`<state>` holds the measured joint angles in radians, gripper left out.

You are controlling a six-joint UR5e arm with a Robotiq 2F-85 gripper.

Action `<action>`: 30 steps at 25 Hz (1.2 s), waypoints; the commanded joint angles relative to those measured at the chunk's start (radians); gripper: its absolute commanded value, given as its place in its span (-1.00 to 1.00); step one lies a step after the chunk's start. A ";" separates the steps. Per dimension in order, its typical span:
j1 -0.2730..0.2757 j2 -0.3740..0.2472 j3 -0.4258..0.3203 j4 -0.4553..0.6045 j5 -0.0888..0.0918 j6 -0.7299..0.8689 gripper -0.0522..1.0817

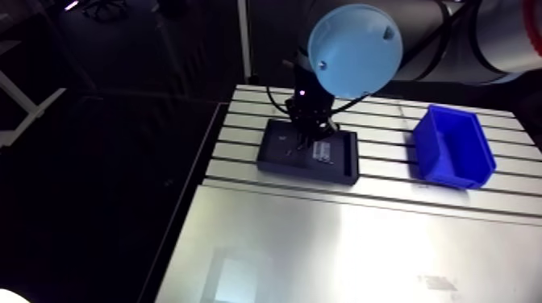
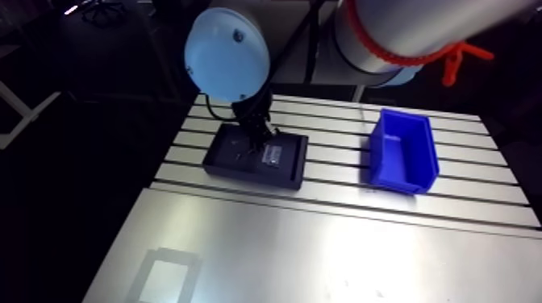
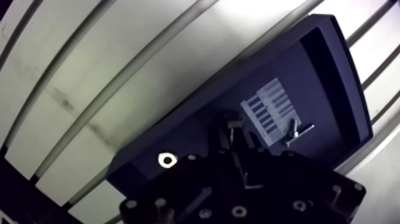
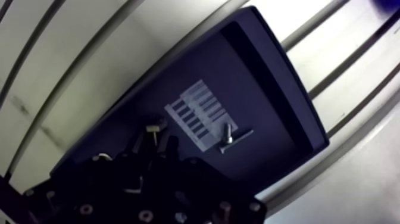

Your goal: Pick up the M10 bolt from the tray and put it into the blue bin.

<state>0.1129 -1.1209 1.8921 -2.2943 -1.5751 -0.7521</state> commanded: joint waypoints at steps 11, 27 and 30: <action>0.007 -0.019 0.002 0.005 0.005 0.006 0.80; -0.005 -0.248 -0.055 0.244 0.002 -0.140 0.81; -0.009 -0.280 -0.089 0.338 -0.001 -0.281 0.82</action>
<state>0.1116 -1.3428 1.8454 -2.0814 -1.5741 -0.8638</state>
